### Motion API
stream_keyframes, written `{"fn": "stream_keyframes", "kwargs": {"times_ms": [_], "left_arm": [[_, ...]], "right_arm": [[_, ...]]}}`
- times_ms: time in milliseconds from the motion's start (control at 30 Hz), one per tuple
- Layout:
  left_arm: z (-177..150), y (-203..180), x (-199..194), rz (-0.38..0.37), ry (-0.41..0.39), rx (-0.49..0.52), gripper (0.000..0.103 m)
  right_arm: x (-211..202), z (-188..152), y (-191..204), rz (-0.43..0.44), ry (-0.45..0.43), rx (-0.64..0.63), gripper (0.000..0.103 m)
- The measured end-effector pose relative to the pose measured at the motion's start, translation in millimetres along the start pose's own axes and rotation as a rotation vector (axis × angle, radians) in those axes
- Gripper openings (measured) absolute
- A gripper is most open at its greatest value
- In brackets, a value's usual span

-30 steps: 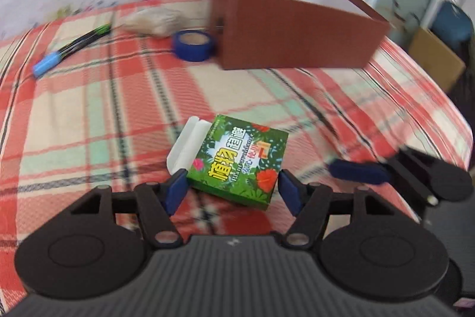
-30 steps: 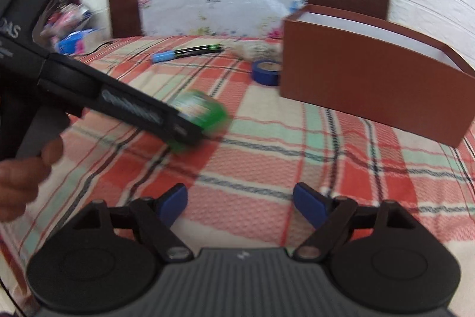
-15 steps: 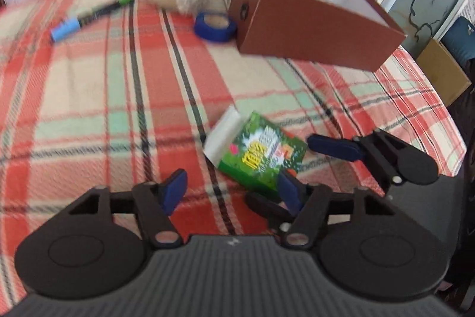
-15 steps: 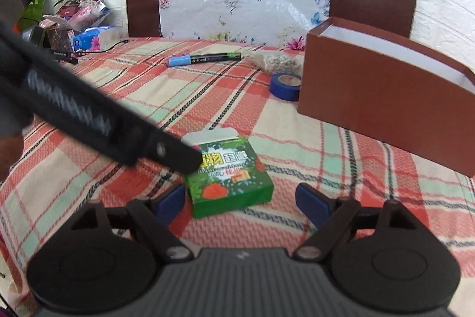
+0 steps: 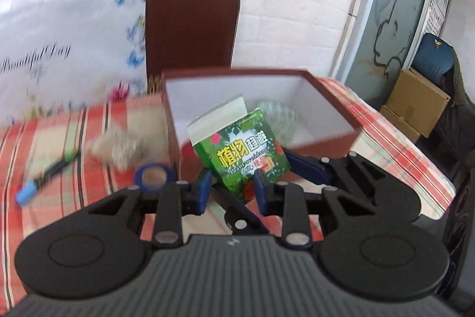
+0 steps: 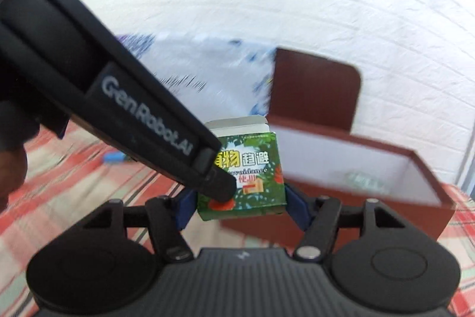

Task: Organize objects
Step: 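Carry the green snack box into the brown box and open the left gripper, then move the right gripper to the blue-capped marker and grasp it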

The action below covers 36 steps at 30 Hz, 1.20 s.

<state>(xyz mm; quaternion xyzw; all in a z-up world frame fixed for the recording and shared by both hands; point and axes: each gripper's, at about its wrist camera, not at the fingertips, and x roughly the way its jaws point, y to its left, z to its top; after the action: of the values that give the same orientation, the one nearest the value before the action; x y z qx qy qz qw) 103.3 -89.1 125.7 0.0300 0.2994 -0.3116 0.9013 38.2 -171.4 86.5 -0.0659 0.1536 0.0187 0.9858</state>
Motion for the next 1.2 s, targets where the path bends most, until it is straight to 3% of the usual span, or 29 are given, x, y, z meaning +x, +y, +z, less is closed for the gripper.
{"fn": "stream_keyframes", "kwargs": {"times_ms": [133, 233, 333, 467, 567, 733, 867, 933, 1033, 1200], "left_arm": [[22, 5, 37, 0.064, -0.023, -0.039, 0.037], [25, 14, 53, 0.151, -0.004, -0.068, 0.038], [16, 29, 36, 0.1, -0.028, -0.125, 0.044], [-10, 48, 11, 0.136, -0.075, -0.133, 0.053], [-39, 79, 9, 0.246, -0.017, -0.146, 0.056], [-87, 150, 7, 0.508, 0.067, -0.209, 0.055], [-112, 196, -9, 0.673, 0.038, -0.244, 0.056], [-124, 211, -12, 0.773, -0.001, -0.221, 0.063], [-135, 238, -31, 0.719, -0.08, -0.359, 0.065], [-137, 242, -39, 0.703, -0.117, -0.378, 0.066]], "right_arm": [[43, 15, -24, -0.013, 0.028, 0.051, 0.066], [69, 9, -26, -0.086, 0.049, 0.017, 0.08], [55, 1, -34, -0.075, 0.026, 0.085, 0.08], [18, -17, -32, -0.085, -0.033, 0.1, 0.086], [0, -33, -20, -0.036, -0.014, 0.099, 0.086], [1, -41, 33, 0.09, 0.048, -0.029, 0.086], [16, -25, 72, 0.169, 0.064, -0.137, 0.08], [34, -11, 92, 0.193, 0.065, -0.178, 0.076], [72, 8, 116, 0.232, 0.117, -0.186, 0.066], [146, 16, 150, 0.271, 0.227, -0.177, 0.061]]}}
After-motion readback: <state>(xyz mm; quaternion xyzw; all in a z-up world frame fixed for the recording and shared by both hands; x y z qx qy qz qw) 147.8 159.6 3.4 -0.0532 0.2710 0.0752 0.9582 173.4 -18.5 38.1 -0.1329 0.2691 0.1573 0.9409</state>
